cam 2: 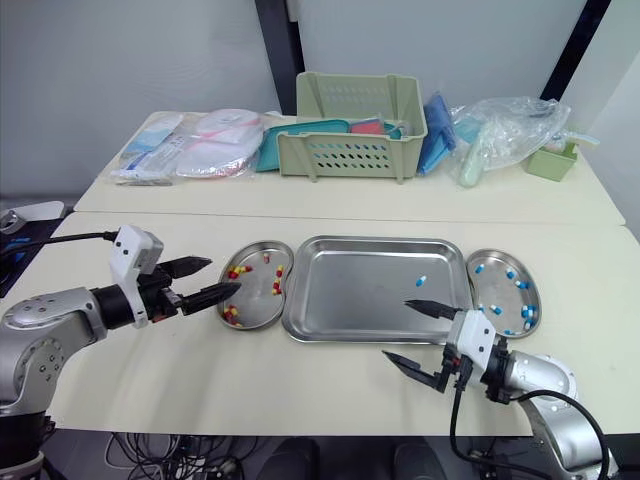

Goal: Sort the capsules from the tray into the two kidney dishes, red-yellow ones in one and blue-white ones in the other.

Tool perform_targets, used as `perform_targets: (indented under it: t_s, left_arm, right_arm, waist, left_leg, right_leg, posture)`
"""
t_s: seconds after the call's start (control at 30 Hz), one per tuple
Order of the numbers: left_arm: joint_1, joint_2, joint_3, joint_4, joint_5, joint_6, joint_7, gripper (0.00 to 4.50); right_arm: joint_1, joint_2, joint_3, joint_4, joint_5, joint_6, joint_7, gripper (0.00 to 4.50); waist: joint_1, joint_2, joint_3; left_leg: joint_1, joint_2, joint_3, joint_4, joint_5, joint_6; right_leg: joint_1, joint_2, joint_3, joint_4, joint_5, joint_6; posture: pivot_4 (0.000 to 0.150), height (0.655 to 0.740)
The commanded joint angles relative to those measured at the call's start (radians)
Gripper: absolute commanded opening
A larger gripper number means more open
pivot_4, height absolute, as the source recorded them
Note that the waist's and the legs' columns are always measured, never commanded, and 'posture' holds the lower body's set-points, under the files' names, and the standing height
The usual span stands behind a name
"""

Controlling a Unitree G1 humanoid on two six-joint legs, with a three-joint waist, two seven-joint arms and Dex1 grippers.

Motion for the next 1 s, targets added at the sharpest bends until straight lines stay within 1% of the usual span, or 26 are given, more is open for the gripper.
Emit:
perform_targets:
  t_s: [0.03, 0.13, 0.2, 0.3, 0.33, 0.4, 0.47, 0.53, 0.67, 0.73, 0.9, 1.0]
  left_arm:
    - [0.039, -0.018, 0.097, 0.006, 0.009, -0.075, 0.032, 4.47]
    - [0.099, -0.028, 0.139, 0.042, 0.033, -0.136, 0.035, 4.47]
    - [0.140, -0.029, 0.159, 0.069, 0.040, -0.179, 0.013, 4.47]
    - [0.184, -0.024, 0.176, 0.108, 0.056, -0.234, -0.004, 4.47]
    - [0.201, -0.023, 0.185, 0.133, 0.068, -0.263, -0.008, 4.47]
    - [0.240, -0.009, 0.208, 0.240, 0.126, -0.357, -0.010, 4.47]
    - [0.274, -0.005, 0.224, 0.313, 0.168, -0.425, 0.004, 4.47]
    - [0.304, -0.009, 0.235, 0.359, 0.190, -0.468, 0.013, 4.47]
    - [0.366, -0.024, 0.255, 0.401, 0.199, -0.512, 0.014, 4.47]
    - [0.394, -0.029, 0.258, 0.373, 0.187, -0.504, 0.011, 4.47]
    - [0.451, -0.031, 0.268, 0.228, 0.143, -0.438, 0.008, 4.47]
    - [0.495, -0.030, 0.246, 0.114, 0.128, -0.451, -0.037, 4.47]
  right_arm:
    - [0.044, -0.049, -0.155, -0.073, 0.066, 0.042, -0.030, 4.50]
    - [0.110, -0.097, -0.299, -0.059, 0.101, 0.075, -0.026, 4.50]
    - [0.147, -0.128, -0.390, -0.042, 0.128, 0.101, -0.013, 4.50]
    - [0.184, -0.162, -0.496, -0.002, 0.145, 0.117, 0.006, 4.50]
    - [0.201, -0.180, -0.542, 0.027, 0.145, 0.124, 0.022, 4.50]
    - [0.244, -0.221, -0.643, 0.123, 0.121, 0.118, 0.056, 4.50]
    - [0.269, -0.250, -0.699, 0.227, 0.096, 0.097, 0.080, 4.50]
    - [0.274, -0.268, -0.721, 0.318, 0.071, 0.068, 0.092, 4.50]
    - [0.261, -0.283, -0.730, 0.430, 0.030, 0.025, 0.099, 4.50]
    - [0.248, -0.285, -0.732, 0.462, 0.035, 0.041, 0.099, 4.50]
    - [0.245, -0.287, -0.730, 0.483, 0.040, 0.059, 0.116, 4.50]
    - [0.245, -0.287, -0.725, 0.496, 0.028, 0.045, 0.119, 4.50]
  waist:
    - [0.001, 0.000, 0.000]
    - [0.002, 0.000, 0.000]
    - [0.001, 0.000, 0.000]
    - [0.001, 0.000, 0.000]
    - [0.001, 0.000, 0.000]
    - [0.001, 0.000, 0.000]
    - [0.001, 0.000, 0.000]
    - [-0.001, -0.001, 0.000]
    - [-0.002, -0.001, 0.000]
    - [-0.002, -0.001, 0.000]
    - [-0.001, -0.001, 0.000]
    - [-0.001, -0.001, 0.000]
  left_leg:
    - [0.000, 0.000, 0.000, 0.000, 0.000, 0.000]
    - [0.000, 0.000, 0.000, 0.000, 0.000, 0.000]
    - [0.000, 0.000, 0.000, 0.000, 0.000, 0.000]
    - [0.000, 0.000, 0.001, 0.000, 0.000, 0.000]
    - [0.000, 0.000, 0.001, 0.000, 0.000, 0.000]
    - [0.000, 0.000, 0.001, -0.001, 0.000, 0.000]
    - [0.001, 0.000, 0.002, -0.001, 0.000, 0.000]
    - [0.001, 0.000, 0.002, -0.002, 0.000, 0.001]
    - [0.001, 0.000, 0.003, -0.002, 0.000, 0.000]
    - [0.002, 0.000, 0.003, -0.002, 0.000, 0.000]
    - [0.001, 0.000, 0.003, -0.002, 0.000, 0.000]
    - [0.001, 0.000, 0.003, -0.002, 0.000, 0.000]
  right_leg:
    - [0.000, 0.000, 0.000, 0.000, 0.000, 0.000]
    - [0.000, 0.000, 0.000, 0.000, 0.000, 0.000]
    - [0.000, 0.000, 0.000, 0.000, 0.000, 0.000]
    - [0.000, 0.000, 0.001, 0.000, 0.000, 0.000]
    - [0.000, 0.000, 0.001, 0.000, 0.000, 0.000]
    - [0.001, 0.000, 0.001, 0.000, 0.000, 0.000]
    - [0.001, 0.000, 0.002, -0.001, 0.000, 0.000]
    - [0.000, 0.000, 0.002, -0.002, 0.000, 0.000]
    - [0.001, 0.000, 0.002, -0.001, 0.000, 0.000]
    - [0.001, 0.000, 0.002, -0.001, 0.000, 0.000]
    - [0.001, 0.000, 0.002, -0.001, 0.000, 0.000]
    - [0.001, 0.000, 0.002, -0.001, 0.000, 0.000]
  posture:
    - [0.150, 0.7400]
    - [0.150, 0.7400]
    - [0.150, 0.7400]
    - [0.150, 0.7400]
    - [0.150, 0.7400]
    - [0.150, 0.7400]
    - [0.150, 0.7400]
    - [0.150, 0.7400]
    - [0.150, 0.7400]
    - [0.150, 0.7400]
    - [0.150, 0.7400]
    - [0.150, 0.7400]
